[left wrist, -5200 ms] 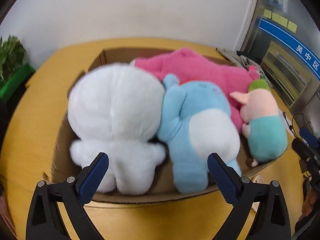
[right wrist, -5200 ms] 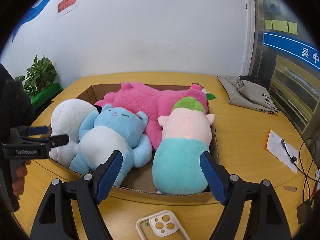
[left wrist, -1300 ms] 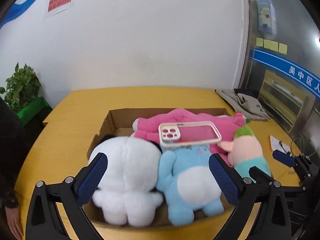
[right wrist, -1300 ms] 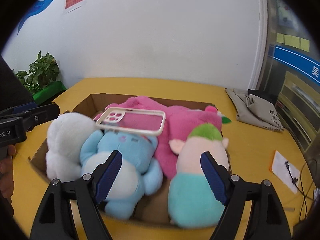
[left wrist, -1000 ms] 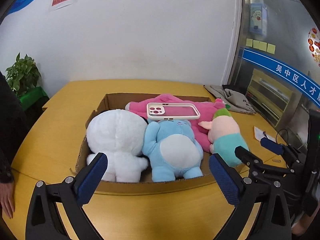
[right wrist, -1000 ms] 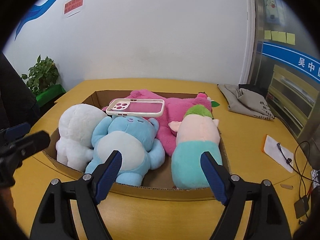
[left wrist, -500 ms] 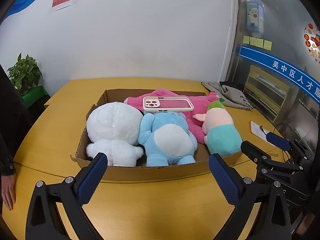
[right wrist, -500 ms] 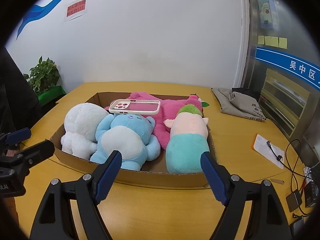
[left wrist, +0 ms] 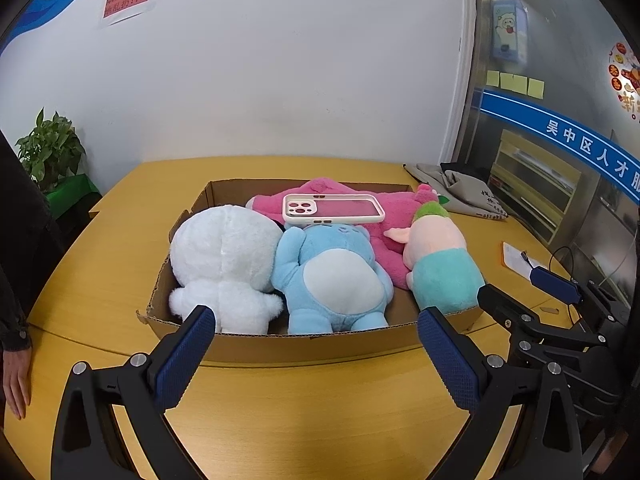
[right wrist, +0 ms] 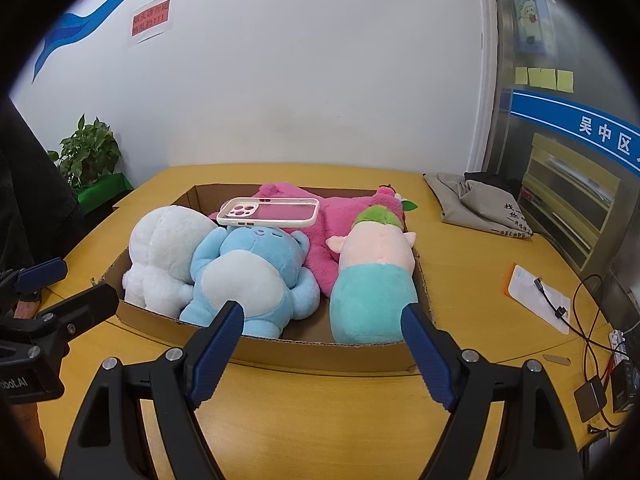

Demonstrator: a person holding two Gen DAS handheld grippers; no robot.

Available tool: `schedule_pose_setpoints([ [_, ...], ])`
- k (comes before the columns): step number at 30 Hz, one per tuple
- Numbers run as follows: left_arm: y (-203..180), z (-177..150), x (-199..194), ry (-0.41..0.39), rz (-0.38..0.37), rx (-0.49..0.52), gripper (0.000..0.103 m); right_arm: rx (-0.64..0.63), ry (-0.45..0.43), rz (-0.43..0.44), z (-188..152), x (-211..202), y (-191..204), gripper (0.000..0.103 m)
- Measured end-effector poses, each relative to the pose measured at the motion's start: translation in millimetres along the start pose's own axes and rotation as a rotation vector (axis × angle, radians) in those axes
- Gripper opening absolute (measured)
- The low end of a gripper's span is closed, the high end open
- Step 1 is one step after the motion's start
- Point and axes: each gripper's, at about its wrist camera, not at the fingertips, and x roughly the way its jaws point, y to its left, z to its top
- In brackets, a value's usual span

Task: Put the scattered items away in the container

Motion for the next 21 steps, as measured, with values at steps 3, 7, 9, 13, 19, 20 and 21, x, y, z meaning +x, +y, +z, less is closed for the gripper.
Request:
schedule_pose_setpoints([
  [3, -1, 0, 1, 0.002, 0.000, -0.001, 0.103, 0.002, 0.004, 0.001, -1, 1, -1, 0.081],
  [7, -3, -1, 3, 0.008, -0.011, -0.007, 0.103, 0.007, 0.008, -0.001, -1, 3, -3, 0.081],
  [9, -5, -2, 5, 0.019, -0.008, -0.002, 0.103, 0.005, 0.010, -0.006, -2, 3, -4, 0.081],
  [13, -8, -4, 8, 0.020, 0.012, 0.013, 0.103, 0.006, 0.012, -0.007, -3, 4, -6, 0.081],
  [19, -9, -9, 9, 0.044, 0.022, 0.007, 0.103, 0.015, 0.014, -0.012, -6, 4, -6, 0.081],
  [20, -9, -10, 10, 0.048, 0.027, 0.009, 0.103, 0.016, 0.015, -0.011, -7, 4, -6, 0.081],
  [21, -10, -11, 11, 0.052, 0.032, 0.012, 0.103, 0.017, 0.016, -0.009, -7, 4, -6, 0.081],
])
